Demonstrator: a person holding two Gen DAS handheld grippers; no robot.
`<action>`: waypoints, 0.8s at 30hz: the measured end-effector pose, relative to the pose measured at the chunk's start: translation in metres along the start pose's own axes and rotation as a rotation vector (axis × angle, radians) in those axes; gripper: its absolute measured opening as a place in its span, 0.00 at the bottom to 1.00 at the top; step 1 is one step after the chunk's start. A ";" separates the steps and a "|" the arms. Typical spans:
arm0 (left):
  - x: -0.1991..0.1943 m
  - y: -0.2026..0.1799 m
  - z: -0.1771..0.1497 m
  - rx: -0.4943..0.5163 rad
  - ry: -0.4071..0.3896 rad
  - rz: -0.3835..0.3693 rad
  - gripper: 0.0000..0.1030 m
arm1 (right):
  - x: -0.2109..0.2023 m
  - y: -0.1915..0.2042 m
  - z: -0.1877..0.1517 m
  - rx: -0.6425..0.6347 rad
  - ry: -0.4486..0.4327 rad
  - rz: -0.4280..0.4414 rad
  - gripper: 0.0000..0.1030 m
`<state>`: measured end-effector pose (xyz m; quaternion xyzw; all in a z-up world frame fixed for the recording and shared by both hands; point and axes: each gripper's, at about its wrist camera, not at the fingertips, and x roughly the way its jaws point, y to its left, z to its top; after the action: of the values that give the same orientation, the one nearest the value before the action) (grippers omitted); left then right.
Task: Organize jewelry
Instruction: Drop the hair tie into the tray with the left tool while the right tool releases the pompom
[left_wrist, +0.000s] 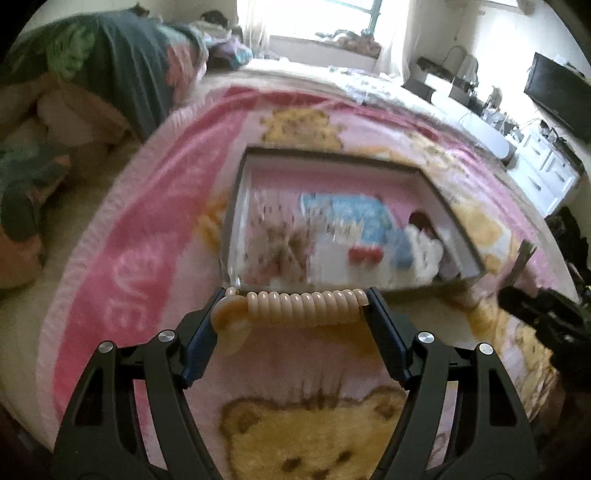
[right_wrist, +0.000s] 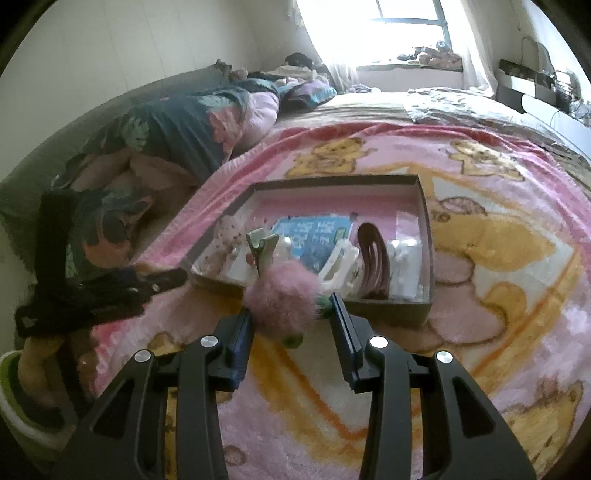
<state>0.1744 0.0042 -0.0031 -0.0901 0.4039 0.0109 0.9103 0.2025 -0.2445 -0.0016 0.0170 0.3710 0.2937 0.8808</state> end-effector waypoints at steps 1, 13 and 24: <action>-0.002 -0.001 0.003 0.002 -0.008 -0.002 0.65 | -0.002 -0.001 0.003 0.001 -0.008 -0.003 0.37; -0.009 -0.027 0.046 0.063 -0.065 -0.012 0.65 | -0.016 -0.023 0.038 0.017 -0.078 -0.045 0.37; 0.018 -0.052 0.066 0.103 -0.052 -0.031 0.65 | 0.004 -0.047 0.061 0.032 -0.064 -0.104 0.37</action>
<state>0.2397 -0.0364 0.0349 -0.0489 0.3787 -0.0216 0.9240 0.2685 -0.2699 0.0284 0.0208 0.3477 0.2408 0.9059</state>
